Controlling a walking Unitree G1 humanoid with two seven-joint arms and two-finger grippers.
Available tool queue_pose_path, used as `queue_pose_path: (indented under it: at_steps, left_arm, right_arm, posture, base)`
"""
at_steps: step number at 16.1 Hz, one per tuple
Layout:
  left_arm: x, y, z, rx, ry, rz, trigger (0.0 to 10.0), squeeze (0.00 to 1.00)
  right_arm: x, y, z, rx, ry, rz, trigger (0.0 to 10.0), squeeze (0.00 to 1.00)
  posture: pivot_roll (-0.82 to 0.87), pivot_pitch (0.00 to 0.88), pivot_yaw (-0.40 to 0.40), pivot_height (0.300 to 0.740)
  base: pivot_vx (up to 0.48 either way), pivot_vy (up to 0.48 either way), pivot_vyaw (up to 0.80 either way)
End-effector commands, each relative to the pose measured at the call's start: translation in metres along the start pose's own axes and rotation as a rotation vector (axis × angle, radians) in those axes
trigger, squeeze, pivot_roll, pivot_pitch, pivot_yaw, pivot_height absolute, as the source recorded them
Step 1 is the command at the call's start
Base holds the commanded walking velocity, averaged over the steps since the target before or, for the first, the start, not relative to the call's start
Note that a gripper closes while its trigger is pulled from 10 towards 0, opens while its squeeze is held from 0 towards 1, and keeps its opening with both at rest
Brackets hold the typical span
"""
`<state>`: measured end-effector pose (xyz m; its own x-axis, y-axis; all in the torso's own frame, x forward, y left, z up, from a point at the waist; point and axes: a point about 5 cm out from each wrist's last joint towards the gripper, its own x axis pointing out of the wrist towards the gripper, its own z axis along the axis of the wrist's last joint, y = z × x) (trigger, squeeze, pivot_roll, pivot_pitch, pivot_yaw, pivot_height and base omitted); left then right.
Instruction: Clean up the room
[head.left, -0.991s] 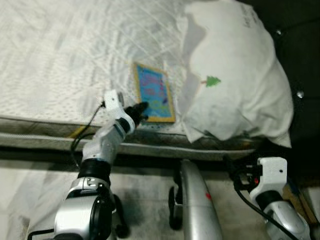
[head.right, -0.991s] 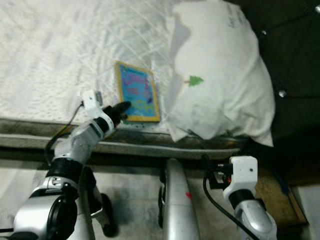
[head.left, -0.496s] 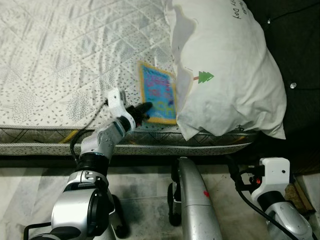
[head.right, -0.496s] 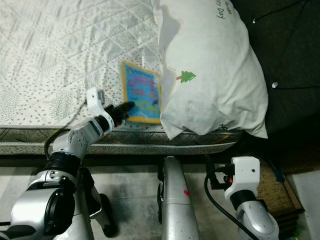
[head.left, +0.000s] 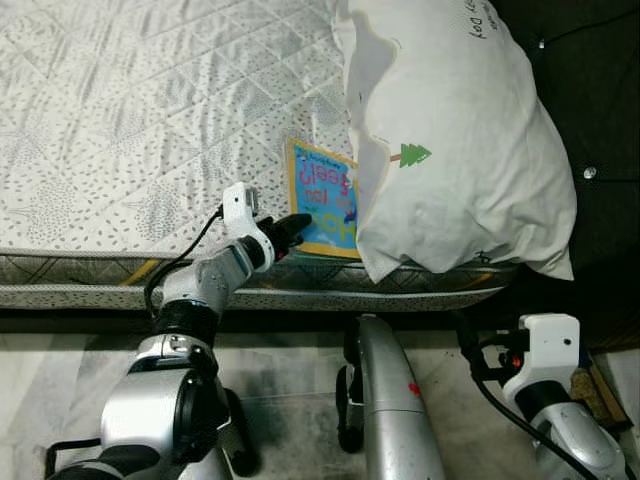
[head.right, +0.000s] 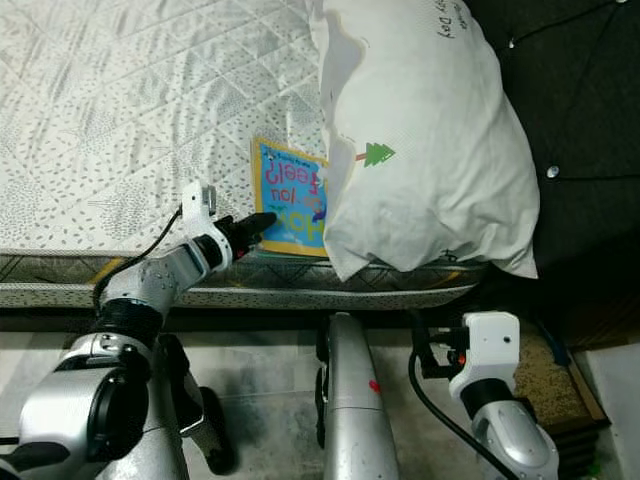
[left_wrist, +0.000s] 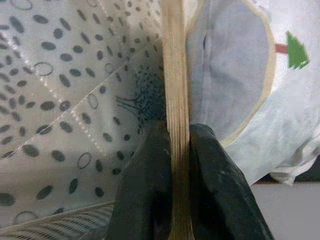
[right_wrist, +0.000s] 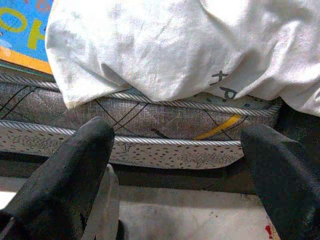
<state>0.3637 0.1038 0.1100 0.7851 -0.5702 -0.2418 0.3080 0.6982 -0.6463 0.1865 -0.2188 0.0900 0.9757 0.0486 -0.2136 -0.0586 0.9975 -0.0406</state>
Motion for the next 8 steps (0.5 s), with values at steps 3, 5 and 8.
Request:
queue_pose_path:
  at_steps: [3,5,8]
  left_arm:
    - [-0.002,0.009,-0.013,-0.006,0.086,0.037,10.0,1.00]
    - [-0.005,0.015,-0.004,0.005,0.061,0.062,10.0,1.00]
    - [-0.007,0.018,0.010,0.031,0.033,0.084,10.0,1.00]
  right_arm:
    - [-0.003,-0.006,0.000,-0.019,0.015,-0.015,10.0,0.00]
    - [-0.001,-0.006,0.000,-0.021,0.012,-0.016,10.0,0.00]
    - [0.001,-0.007,0.000,-0.023,0.008,-0.018,10.0,0.00]
  posture:
    - [-0.24,0.281,-0.117,0.552]
    - [-0.24,0.278,-0.117,0.552]
    - [-0.24,0.271,-0.116,0.552]
  base:
    - [0.000,0.000,0.00]
    - [0.000,0.000,0.00]
    - [0.000,0.000,0.00]
